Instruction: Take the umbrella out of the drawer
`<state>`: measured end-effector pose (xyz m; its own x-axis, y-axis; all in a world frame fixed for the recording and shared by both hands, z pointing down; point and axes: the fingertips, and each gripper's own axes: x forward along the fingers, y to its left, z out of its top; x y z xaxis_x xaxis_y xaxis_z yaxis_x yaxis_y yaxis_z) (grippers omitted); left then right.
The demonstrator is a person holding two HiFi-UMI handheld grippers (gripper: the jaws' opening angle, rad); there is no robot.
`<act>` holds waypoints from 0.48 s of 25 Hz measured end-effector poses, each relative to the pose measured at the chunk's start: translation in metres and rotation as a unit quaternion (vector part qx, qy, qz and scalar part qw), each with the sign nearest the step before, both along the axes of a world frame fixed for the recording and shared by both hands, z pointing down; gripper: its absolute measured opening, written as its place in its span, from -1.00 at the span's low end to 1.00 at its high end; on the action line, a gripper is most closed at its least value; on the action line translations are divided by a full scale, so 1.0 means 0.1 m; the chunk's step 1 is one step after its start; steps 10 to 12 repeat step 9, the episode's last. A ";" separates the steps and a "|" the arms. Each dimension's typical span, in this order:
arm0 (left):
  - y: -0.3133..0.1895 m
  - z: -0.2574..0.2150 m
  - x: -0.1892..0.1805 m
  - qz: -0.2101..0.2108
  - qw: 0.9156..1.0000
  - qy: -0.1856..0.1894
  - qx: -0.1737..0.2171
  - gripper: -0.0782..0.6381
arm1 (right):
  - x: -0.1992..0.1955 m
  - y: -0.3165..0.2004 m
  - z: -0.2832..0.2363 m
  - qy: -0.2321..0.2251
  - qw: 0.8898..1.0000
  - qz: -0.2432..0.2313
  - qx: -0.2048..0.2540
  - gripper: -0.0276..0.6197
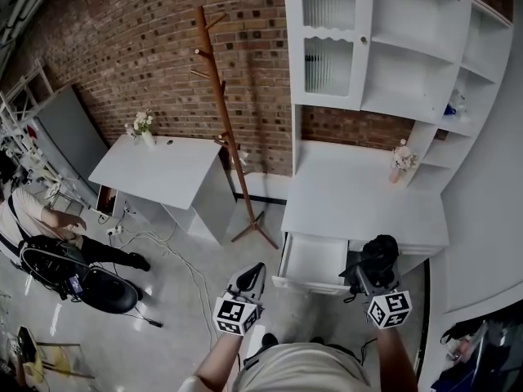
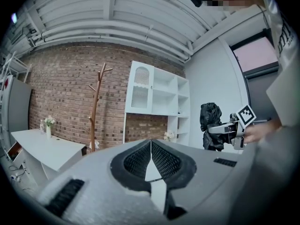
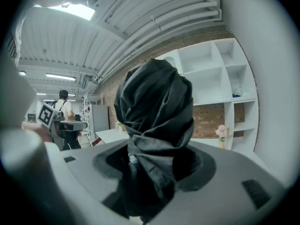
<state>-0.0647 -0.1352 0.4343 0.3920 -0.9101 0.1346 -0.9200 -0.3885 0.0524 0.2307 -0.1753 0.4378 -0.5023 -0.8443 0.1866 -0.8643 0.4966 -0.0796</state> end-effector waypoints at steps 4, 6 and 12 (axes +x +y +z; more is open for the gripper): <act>-0.03 -0.01 -0.01 0.003 1.000 0.005 0.005 -0.71 | -0.03 -0.04 0.00 0.005 1.000 0.001 0.001 -0.05; -0.03 0.01 -0.02 0.003 1.000 0.005 0.003 -0.71 | -0.04 -0.04 0.00 0.005 1.000 0.002 0.000 -0.05; -0.02 0.04 -0.05 0.002 1.000 0.004 0.000 -0.71 | -0.06 -0.03 0.02 0.004 1.000 0.001 -0.001 -0.05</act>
